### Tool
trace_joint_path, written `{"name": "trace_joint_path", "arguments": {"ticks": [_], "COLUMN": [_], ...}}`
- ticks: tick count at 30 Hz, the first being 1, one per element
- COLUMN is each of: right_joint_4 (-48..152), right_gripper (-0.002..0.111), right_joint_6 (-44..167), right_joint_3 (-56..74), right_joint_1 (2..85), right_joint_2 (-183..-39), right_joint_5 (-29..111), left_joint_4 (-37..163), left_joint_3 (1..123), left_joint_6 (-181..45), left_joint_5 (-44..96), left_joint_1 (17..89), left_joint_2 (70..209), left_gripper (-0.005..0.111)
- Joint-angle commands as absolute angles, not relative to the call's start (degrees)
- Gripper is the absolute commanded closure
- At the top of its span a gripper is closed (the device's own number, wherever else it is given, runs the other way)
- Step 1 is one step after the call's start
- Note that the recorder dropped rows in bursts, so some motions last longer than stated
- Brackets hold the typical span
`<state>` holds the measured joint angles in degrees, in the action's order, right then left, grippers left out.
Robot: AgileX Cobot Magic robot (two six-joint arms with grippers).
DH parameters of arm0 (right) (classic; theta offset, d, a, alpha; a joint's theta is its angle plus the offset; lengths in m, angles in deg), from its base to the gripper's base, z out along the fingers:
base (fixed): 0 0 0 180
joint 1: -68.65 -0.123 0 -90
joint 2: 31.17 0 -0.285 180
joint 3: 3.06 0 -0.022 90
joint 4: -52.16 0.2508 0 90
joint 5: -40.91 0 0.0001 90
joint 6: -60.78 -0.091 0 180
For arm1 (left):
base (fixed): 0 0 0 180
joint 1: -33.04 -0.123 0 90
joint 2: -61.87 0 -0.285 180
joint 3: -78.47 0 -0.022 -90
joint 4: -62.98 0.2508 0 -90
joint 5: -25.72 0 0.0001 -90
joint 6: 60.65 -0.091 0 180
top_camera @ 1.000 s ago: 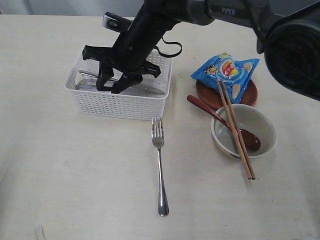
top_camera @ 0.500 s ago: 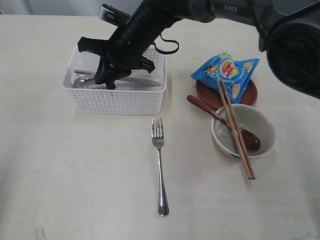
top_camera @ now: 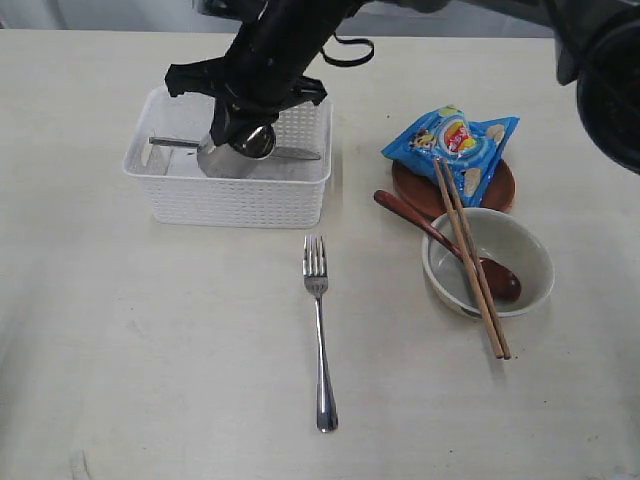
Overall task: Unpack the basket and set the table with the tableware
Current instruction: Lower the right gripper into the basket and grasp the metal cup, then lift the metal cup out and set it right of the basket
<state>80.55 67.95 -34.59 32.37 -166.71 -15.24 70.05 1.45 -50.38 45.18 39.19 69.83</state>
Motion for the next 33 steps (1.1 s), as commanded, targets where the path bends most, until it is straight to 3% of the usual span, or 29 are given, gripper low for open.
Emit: {"name": "trace_joint_path", "arguments": {"ticks": [1,9,18,26,33], "right_joint_4": [75.1,73.4,61.2,57.5,37.0], "right_gripper": [0.109,0.109,0.109,0.109,0.109], "right_joint_6": [66.2,68.3,68.1,67.6,57.4], "right_joint_3": [-34.5,-34.5,-34.2,-26.6,-25.1], "right_joint_1": [32.6,32.6,29.4,27.1,28.4], "right_joint_2": [-163.0,-156.9,-150.6,-145.4,-146.5], "right_joint_5": [-15.1,-17.1,-29.1,-29.1,-29.1], "left_joint_4": [70.1,70.1,70.1,70.1,70.1], "left_joint_3": [1.3,1.3,1.3,1.3,1.3], "left_joint_6": [-50.4,-50.4,-50.4,-50.4,-50.4], "left_joint_5": [45.2,45.2,45.2,45.2,45.2], "left_joint_1": [38.9,38.9,38.9,38.9,38.9], "left_joint_2": [69.7,69.7,69.7,69.7,69.7], "left_gripper": [0.107,0.107,0.107,0.107,0.107]}}
